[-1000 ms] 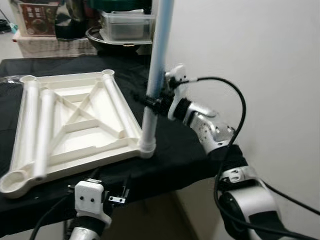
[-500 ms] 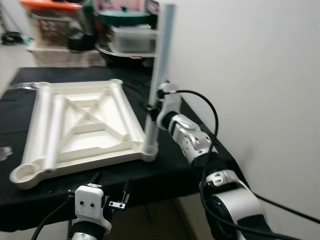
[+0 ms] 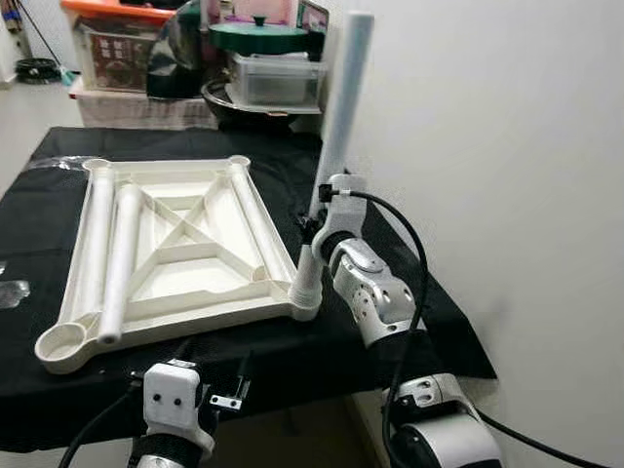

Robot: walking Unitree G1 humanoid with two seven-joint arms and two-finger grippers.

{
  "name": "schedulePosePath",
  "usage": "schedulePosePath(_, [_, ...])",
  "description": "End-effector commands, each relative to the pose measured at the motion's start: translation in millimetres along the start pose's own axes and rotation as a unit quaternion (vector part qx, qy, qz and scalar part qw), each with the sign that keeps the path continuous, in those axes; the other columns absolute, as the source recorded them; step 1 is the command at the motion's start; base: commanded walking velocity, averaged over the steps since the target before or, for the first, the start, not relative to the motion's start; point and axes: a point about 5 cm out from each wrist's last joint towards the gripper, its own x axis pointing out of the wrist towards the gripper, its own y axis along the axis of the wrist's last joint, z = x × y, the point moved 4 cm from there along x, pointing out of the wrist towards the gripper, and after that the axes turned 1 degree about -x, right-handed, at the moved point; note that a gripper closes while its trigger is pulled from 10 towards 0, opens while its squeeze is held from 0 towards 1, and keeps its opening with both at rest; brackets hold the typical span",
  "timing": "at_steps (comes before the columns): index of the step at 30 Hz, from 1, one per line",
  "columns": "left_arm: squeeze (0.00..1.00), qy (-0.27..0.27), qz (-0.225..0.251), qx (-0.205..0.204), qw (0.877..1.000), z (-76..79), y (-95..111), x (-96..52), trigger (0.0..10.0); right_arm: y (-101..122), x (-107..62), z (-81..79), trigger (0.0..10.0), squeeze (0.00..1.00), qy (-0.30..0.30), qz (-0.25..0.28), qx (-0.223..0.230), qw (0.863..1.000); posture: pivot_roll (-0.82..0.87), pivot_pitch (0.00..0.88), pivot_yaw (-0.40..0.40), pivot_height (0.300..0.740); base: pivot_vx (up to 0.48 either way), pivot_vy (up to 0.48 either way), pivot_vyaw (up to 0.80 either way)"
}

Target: Building children table

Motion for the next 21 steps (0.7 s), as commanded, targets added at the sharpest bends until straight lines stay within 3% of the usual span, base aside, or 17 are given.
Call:
schedulePosePath(1, [0.00, -0.008, -0.007, -0.009, 1.000, 4.8, -3.1, 1.2, 10.0, 10.6, 3.6, -2.7, 10.0, 1.00, 0.034, 0.017, 0.001, 0.999, 0.14, 0.000, -0.137, 0.740, 0.000, 0.000, 0.00])
schedulePosePath(2, [0.00, -0.008, -0.007, -0.010, 1.000, 5.6, -3.3, 1.8, 10.0, 31.4, 7.6, -8.4, 10.0, 0.00, 0.115, 0.030, -0.011, 0.993, 0.14, 0.000, -0.141, 0.740, 0.000, 0.000, 0.00])
schedulePosePath(3, [0.00, -0.008, -0.007, -0.010, 1.000, 5.6, -3.3, 1.8, 10.0, 31.4, 7.6, -8.4, 10.0, 0.00, 0.115, 0.030, -0.011, 0.993, 0.14, 0.000, -0.141, 0.740, 0.000, 0.000, 0.00])
schedulePosePath(4, [0.00, -0.007, -0.006, -0.011, 1.000, 5.7, -3.3, 1.9, 10.0, 36.8, 6.9, -14.5, 10.0, 0.00, 0.158, 0.031, -0.016, 0.987, 0.14, 0.000, -0.141, 0.740, 0.000, 0.000, 0.00])
schedulePosePath(6, [0.00, -0.007, -0.006, -0.013, 1.000, 5.9, -3.5, 2.4, 10.0, 40.8, -9.4, -30.1, 10.0, 0.00, 0.305, 0.026, -0.051, 0.951, 0.14, 0.000, -0.143, 0.740, 0.000, 0.000, 0.00])
schedulePosePath(7, [0.00, -0.007, -0.006, -0.013, 1.000, 5.9, -3.5, 2.4, 10.0, 40.8, -9.4, -30.1, 10.0, 0.00, 0.305, 0.026, -0.051, 0.951, 0.14, 0.000, -0.143, 0.740, 0.000, 0.000, 0.00])
schedulePosePath(8, [0.00, -0.007, -0.005, -0.013, 1.000, 6.1, -3.5, 2.7, 10.0, 37.2, -17.0, -32.8, 10.0, 0.00, 0.354, 0.018, -0.071, 0.932, 0.16, 0.000, -0.149, 0.740, 0.000, 0.000, 0.00])
schedulePosePath(10, [0.00, -0.007, -0.005, -0.013, 1.000, 6.1, -3.5, 2.7, 10.0, 37.2, -17.0, -32.8, 10.0, 0.00, 0.354, 0.018, -0.071, 0.932, 0.16, 0.000, -0.149, 0.740, 0.000, 0.000, 0.00])
schedulePosePath(11, [0.00, -0.008, -0.005, -0.014, 1.000, 6.2, -3.4, 2.9, 10.0, 27.8, -23.5, -35.3, 10.0, 0.00, 0.396, -0.004, -0.093, 0.913, 0.16, 0.000, -0.152, 0.740, 0.000, 0.000, 0.00])
schedulePosePath(12, [0.00, -0.008, -0.005, -0.014, 1.000, 6.3, -3.3, 3.0, 10.0, 18.1, -24.1, -37.4, 8.1, 0.00, 0.410, -0.022, -0.101, 0.906, 0.16, 0.000, -0.152, 0.740, 0.000, 0.000, 0.00])
schedulePosePath(13, [0.00, -0.008, -0.005, -0.014, 1.000, 6.3, -3.3, 3.0, 10.0, 18.1, -24.1, -37.4, 8.1, 0.00, 0.410, -0.022, -0.101, 0.906, 0.16, 0.000, -0.152, 0.740, 0.000, 0.000, 0.00])
schedulePosePath(14, [0.00, -0.008, -0.005, -0.014, 1.000, 6.3, -3.3, 3.0, 10.0, 6.9, -20.5, -38.6, 0.0, 0.00, 0.403, -0.045, -0.105, 0.908, 0.16, 0.000, -0.152, 0.740, 0.000, 0.000, 0.00])
schedulePosePath(15, [0.00, -0.008, -0.005, -0.014, 1.000, 6.3, -3.2, 3.0, 10.0, -4.9, -10.9, -35.7, 0.0, 0.00, 0.358, -0.071, -0.110, 0.925, 0.17, 0.000, -0.157, 0.740, 0.000, 0.000, 0.00])
schedulePosePath(18, [0.00, -0.008, -0.004, -0.014, 1.000, 6.2, -3.2, 3.0, 10.0, -12.1, -4.7, -33.0, 0.0, 0.00, 0.323, -0.087, -0.115, 0.936, 0.17, 0.000, -0.157, 0.740, 0.000, 0.000, 0.00])
schedulePosePath(19, [0.00, -0.007, -0.005, -0.013, 1.000, 5.9, -3.2, 2.8, 10.0, -18.8, 5.3, -20.8, 0.0, 0.00, 0.250, -0.102, -0.120, 0.955, 0.17, 0.000, -0.157, 0.740, 0.000, 0.000, 0.00])
schedulePosePath(20, [0.00, -0.007, -0.005, -0.013, 1.000, 5.9, -3.2, 2.8, 10.0, -18.8, 5.3, -20.8, 0.0, 0.00, 0.250, -0.102, -0.120, 0.955, 0.17, 0.000, -0.157, 0.740, 0.000, 0.000, 0.00])
schedulePosePath(21, [0.00, -0.006, -0.005, -0.013, 1.000, 5.4, -3.3, 2.5, 10.0, -19.1, 14.8, 4.8, 0.0, 0.00, 0.124, -0.098, -0.095, 0.983, 0.17, 0.000, -0.159, 0.740, 0.000, 0.000, 0.00])
